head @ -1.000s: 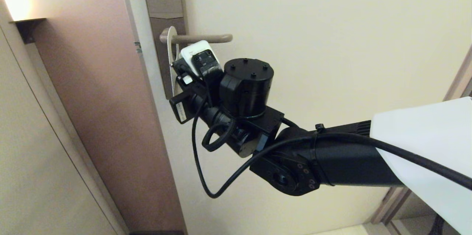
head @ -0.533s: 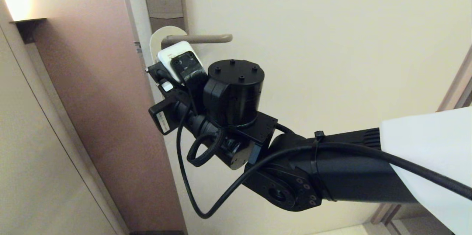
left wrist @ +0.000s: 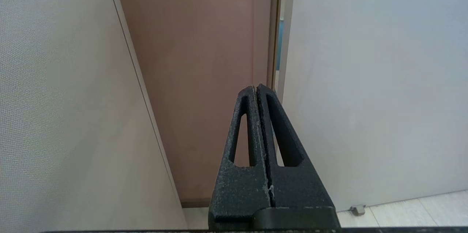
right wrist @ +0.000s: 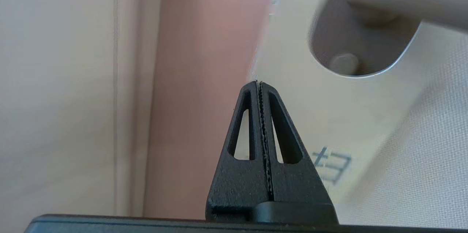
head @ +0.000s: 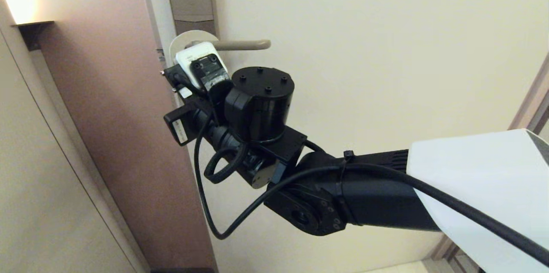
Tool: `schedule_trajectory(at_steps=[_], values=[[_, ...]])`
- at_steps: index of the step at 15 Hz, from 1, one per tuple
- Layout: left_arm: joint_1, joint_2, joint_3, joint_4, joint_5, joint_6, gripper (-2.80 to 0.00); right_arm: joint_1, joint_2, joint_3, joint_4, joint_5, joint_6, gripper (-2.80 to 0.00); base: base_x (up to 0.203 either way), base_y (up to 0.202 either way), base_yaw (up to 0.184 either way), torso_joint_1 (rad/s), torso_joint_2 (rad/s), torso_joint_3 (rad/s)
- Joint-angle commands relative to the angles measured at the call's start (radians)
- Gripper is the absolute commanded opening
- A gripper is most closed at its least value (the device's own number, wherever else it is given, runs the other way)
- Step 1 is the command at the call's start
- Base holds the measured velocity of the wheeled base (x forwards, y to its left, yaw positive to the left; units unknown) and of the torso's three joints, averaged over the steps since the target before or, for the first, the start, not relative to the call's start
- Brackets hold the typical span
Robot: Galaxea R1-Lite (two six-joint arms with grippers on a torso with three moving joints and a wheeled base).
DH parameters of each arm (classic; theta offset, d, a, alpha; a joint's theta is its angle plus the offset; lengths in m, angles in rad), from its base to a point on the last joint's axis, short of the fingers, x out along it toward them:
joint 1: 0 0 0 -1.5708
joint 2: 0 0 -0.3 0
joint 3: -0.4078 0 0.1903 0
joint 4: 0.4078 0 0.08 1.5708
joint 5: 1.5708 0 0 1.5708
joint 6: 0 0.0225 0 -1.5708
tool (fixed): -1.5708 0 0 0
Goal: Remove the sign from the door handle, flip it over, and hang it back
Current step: Hang the sign back with the other side facing out
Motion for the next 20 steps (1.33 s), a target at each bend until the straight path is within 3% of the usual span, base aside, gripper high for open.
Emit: schedule_trajectory(at_steps=[1,9,14,20], values=[[0.0,0.001,0.0,0.0,0.0,0.0,-2.8,-0.006,0.034,-0.017,-0.007,-0.013,-0.002,-2.8,0.0,0.0,0.0,0.0,0.0,0.0],[0.0,0.001,0.0,-0.001,0.0,-0.002,-2.8,-0.055,0.08,-0.021,-0.059,-0.023,-0.002,-2.8,0.0,0.0,0.0,0.0,0.0,0.0],[0.0,0.001,0.0,0.0,0.0,0.0,-2.8,-0.085,0.096,-0.103,-0.053,-0.02,0.001,-2.8,0.0,0.0,0.0,0.0,0.0,0.0],[0.0,0.001,0.0,0.0,0.0,0.0,-2.8,-0.089,0.084,-0.055,-0.056,-0.02,0.001,-2.8,0.0,0.0,0.0,0.0,0.0,0.0]])
